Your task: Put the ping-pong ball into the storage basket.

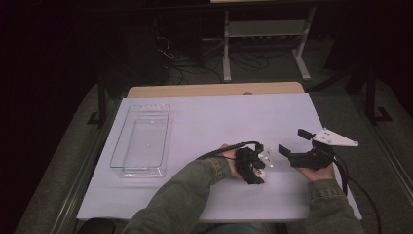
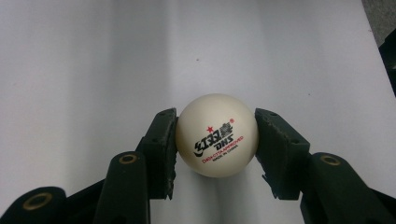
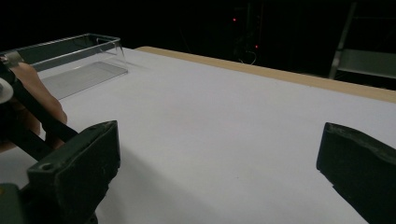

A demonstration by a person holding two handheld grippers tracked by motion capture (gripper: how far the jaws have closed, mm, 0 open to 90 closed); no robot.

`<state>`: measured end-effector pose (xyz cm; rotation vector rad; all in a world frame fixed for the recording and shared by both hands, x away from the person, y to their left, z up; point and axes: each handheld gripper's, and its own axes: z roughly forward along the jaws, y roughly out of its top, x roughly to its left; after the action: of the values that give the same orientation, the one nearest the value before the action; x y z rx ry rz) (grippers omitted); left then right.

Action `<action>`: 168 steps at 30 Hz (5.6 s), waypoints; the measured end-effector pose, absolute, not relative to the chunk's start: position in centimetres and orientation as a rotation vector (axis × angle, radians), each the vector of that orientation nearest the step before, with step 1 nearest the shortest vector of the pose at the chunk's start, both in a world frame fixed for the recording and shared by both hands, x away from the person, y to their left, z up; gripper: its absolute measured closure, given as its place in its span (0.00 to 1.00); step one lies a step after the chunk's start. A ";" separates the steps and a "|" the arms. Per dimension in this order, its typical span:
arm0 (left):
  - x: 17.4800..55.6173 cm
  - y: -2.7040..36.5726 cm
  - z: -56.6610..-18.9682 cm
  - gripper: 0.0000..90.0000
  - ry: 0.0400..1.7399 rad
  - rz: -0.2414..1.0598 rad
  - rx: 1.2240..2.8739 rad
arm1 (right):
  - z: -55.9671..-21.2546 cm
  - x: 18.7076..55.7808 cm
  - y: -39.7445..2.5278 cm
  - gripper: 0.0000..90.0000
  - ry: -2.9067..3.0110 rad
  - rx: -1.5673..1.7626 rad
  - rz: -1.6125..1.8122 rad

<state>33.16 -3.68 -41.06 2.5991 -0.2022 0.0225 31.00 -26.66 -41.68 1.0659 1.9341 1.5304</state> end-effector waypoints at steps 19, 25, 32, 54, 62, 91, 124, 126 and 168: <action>33.7 -1.9 -39.0 0.57 -0.162 0.013 2.606 | -41.7 31.0 -26.5 0.00 1.942 1.068 1.529; 33.7 -1.5 -38.4 0.57 -0.152 0.009 2.603 | -41.8 31.0 -26.4 0.00 1.953 1.063 1.524; 33.8 -1.1 -37.9 0.57 -0.148 0.018 2.597 | -41.8 31.0 -26.4 0.00 1.951 1.063 1.524; 34.1 0.7 -35.8 0.57 -0.117 0.048 2.570 | -41.8 31.0 -26.3 0.00 1.957 1.065 1.523; 34.3 1.5 -35.0 0.57 -0.103 0.070 2.568 | -41.8 31.1 -26.4 0.00 1.961 1.064 1.518; 34.8 4.8 -32.0 0.57 -0.081 0.107 2.629 | -41.9 31.1 -26.3 0.00 1.964 1.067 1.519; 35.5 9.4 -28.6 0.56 -0.082 0.144 2.822 | -42.0 31.2 -25.9 0.00 1.994 1.060 1.500; 35.7 9.7 -28.4 0.57 -0.079 0.147 2.832 | -42.1 31.2 -25.8 0.00 1.996 1.058 1.500; 36.5 15.7 -27.2 0.57 -0.017 0.186 3.032 | -42.0 31.2 -26.0 0.00 1.983 1.060 1.506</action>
<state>36.47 15.69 -27.19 3.0324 -0.0168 0.1864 31.23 -26.03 -41.95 1.0605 1.9833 1.5063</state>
